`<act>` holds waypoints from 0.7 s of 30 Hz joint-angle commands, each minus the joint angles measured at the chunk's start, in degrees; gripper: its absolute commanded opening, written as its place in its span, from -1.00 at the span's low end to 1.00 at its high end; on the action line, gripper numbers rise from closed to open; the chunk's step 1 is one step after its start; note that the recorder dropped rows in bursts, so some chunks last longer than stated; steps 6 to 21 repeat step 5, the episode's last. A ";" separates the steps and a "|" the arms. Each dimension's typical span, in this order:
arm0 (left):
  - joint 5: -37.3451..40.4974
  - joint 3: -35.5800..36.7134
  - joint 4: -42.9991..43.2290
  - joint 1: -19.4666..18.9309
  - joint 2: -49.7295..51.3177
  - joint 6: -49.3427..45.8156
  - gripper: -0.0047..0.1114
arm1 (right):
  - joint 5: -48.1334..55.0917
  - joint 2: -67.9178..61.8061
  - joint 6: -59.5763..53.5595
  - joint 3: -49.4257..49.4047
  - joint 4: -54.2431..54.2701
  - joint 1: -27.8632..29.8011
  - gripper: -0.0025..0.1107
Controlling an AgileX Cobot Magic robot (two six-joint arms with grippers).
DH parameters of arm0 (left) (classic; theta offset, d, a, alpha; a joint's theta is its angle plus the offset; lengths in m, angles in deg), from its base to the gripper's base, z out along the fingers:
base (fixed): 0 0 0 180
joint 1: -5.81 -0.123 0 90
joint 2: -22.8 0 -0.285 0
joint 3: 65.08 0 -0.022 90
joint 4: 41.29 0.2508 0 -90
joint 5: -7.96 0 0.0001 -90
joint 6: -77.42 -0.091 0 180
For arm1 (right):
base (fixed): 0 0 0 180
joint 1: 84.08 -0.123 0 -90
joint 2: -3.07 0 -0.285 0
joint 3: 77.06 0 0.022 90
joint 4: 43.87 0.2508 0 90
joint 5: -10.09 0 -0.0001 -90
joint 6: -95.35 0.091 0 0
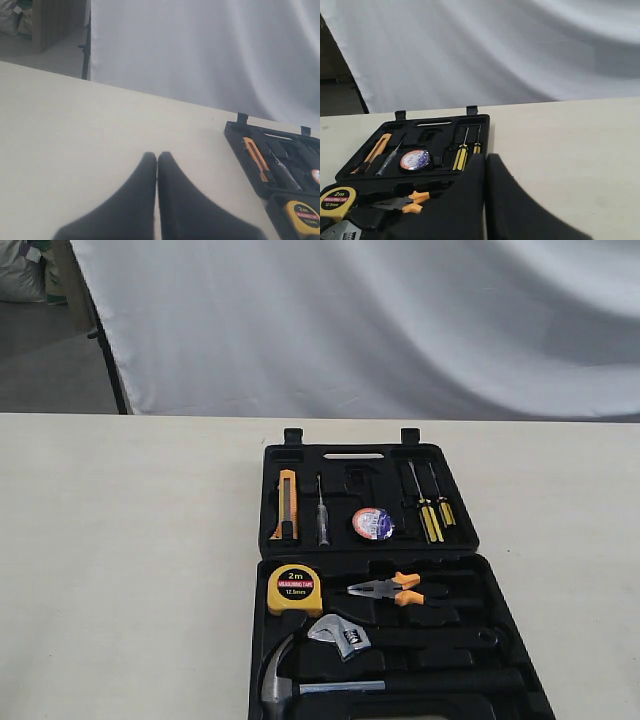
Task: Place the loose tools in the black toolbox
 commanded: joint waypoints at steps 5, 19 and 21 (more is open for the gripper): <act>-0.41 -0.15 0.25 -1.45 -0.18 0.27 -0.91 | -0.04 0.39 -0.33 -0.18 0.04 0.24 -0.96; -0.41 -0.15 0.25 -1.45 -0.18 0.27 -0.91 | -0.04 0.39 -0.33 -0.18 0.04 0.24 -0.96; -0.41 -0.15 0.25 -1.45 -0.18 0.27 -0.91 | -0.04 0.39 -0.33 -0.18 0.04 0.24 -0.96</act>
